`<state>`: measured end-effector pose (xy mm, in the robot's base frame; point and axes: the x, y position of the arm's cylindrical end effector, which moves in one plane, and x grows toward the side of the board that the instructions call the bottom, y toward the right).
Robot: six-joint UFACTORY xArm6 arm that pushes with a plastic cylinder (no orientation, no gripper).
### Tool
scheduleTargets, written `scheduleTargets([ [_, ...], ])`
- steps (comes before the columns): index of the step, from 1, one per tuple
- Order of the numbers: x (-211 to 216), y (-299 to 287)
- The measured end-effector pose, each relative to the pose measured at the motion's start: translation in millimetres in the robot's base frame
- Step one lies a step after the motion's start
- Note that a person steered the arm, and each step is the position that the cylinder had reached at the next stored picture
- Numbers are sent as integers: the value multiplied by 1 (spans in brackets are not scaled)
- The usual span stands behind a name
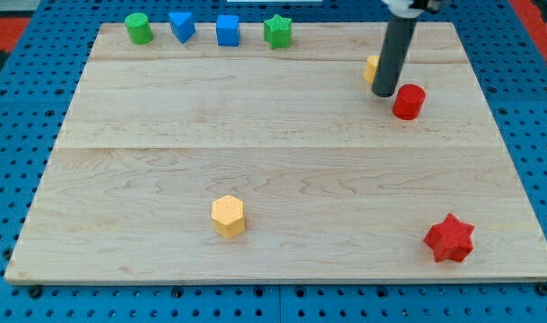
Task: Move the red star towards center
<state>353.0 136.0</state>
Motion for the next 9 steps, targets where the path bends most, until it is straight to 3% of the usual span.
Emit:
scheduleTargets([
  [1, -2, 1],
  [3, 63, -14],
  [4, 93, 33],
  [6, 220, 147],
  [7, 263, 105],
  [8, 241, 51],
  [9, 204, 31],
])
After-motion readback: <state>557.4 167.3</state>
